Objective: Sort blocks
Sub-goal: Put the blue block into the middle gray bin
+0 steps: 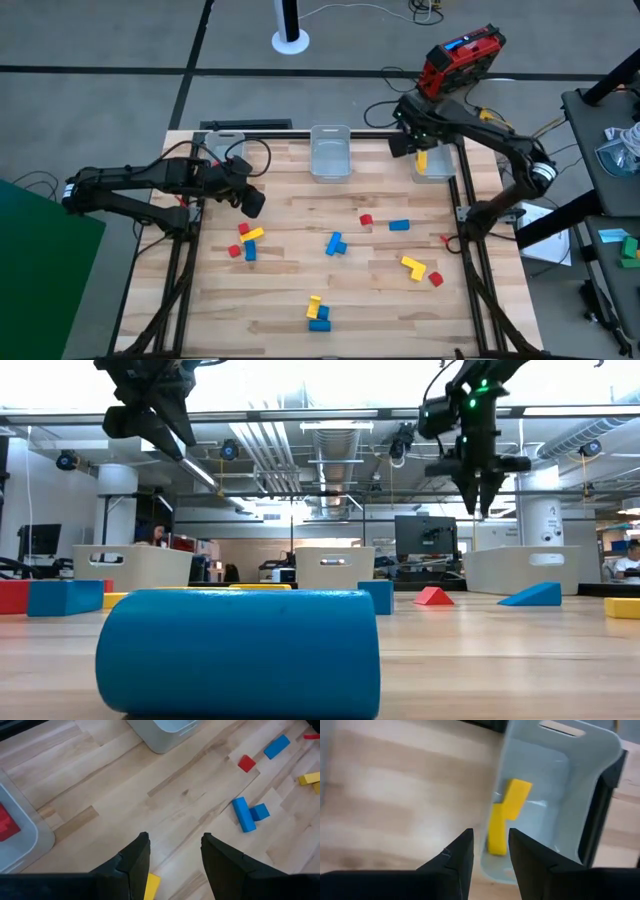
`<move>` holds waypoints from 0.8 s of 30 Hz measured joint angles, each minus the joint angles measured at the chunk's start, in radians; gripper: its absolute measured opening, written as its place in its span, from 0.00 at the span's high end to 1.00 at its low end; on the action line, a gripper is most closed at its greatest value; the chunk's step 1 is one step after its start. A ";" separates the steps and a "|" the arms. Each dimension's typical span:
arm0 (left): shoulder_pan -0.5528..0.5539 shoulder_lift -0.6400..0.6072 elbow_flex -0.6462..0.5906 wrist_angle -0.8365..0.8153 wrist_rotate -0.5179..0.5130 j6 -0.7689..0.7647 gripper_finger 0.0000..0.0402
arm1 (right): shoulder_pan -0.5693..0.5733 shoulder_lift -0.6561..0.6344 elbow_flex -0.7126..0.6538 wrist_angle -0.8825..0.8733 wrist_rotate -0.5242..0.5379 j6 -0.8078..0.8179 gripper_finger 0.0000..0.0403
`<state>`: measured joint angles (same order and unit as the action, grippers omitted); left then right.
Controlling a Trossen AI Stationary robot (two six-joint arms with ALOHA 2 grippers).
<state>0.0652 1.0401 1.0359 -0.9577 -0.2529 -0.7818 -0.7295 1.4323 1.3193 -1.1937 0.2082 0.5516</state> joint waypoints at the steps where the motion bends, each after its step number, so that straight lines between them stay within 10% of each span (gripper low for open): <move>1: 0.000 0.000 0.000 0.000 0.000 0.003 0.61 | 0.017 -0.011 0.000 -0.002 0.000 -0.001 0.72; 15: 0.000 0.000 0.000 0.000 0.000 0.027 0.61 | 0.252 -0.087 0.000 -0.016 -0.135 -0.109 0.66; 24: 0.000 0.000 0.000 0.000 0.000 0.040 0.61 | 0.446 -0.090 -0.059 -0.101 -0.263 -0.511 0.57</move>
<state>0.0651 1.0401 1.0359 -0.9577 -0.2527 -0.7418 -0.2833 1.3427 1.2601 -1.2952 -0.0547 0.0408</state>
